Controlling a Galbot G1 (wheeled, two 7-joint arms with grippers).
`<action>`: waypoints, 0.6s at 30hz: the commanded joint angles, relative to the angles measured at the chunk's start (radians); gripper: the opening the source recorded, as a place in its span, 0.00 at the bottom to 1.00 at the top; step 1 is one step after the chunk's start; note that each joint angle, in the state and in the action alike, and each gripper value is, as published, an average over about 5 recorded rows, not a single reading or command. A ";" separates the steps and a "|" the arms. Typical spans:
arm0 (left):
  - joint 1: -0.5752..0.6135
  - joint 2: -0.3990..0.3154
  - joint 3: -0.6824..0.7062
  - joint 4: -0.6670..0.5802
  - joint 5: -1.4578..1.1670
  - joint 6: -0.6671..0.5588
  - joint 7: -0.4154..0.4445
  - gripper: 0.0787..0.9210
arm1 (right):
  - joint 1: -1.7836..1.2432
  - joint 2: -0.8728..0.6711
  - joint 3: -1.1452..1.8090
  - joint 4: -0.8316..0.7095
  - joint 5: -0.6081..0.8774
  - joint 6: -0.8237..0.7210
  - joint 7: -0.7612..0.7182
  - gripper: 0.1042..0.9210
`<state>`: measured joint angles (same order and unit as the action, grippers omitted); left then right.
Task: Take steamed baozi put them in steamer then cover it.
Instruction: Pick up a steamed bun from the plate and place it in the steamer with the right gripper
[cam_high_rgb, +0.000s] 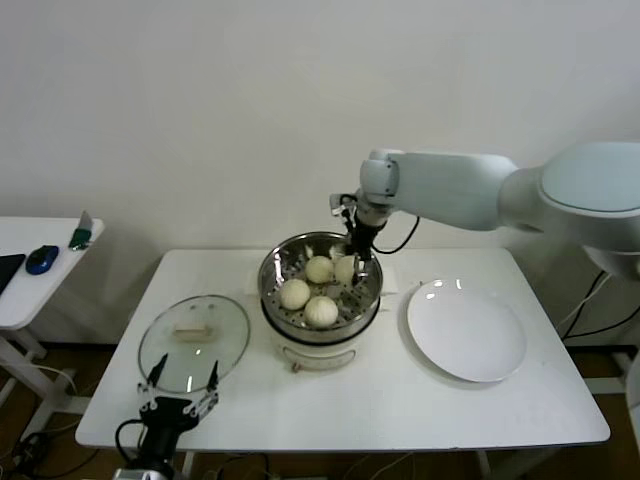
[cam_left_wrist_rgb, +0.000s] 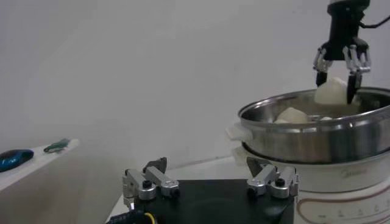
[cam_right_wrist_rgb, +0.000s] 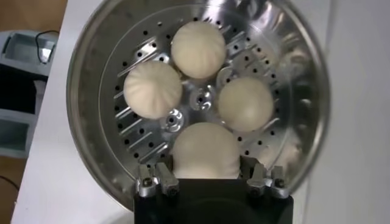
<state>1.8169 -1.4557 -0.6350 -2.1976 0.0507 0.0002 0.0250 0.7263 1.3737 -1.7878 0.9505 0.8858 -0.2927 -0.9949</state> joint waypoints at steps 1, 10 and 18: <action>-0.007 0.005 -0.003 0.006 0.000 0.003 0.000 0.88 | -0.078 0.037 -0.036 -0.018 -0.018 -0.014 0.014 0.72; -0.003 0.008 -0.001 0.013 0.002 0.000 0.000 0.88 | -0.101 0.042 -0.007 -0.044 -0.030 -0.019 0.026 0.73; 0.001 0.011 -0.006 0.011 0.002 -0.003 -0.001 0.88 | -0.074 0.025 0.016 -0.039 -0.019 -0.021 0.019 0.87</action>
<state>1.8166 -1.4460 -0.6399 -2.1855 0.0526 -0.0019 0.0242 0.6524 1.3996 -1.7815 0.9173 0.8665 -0.3122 -0.9722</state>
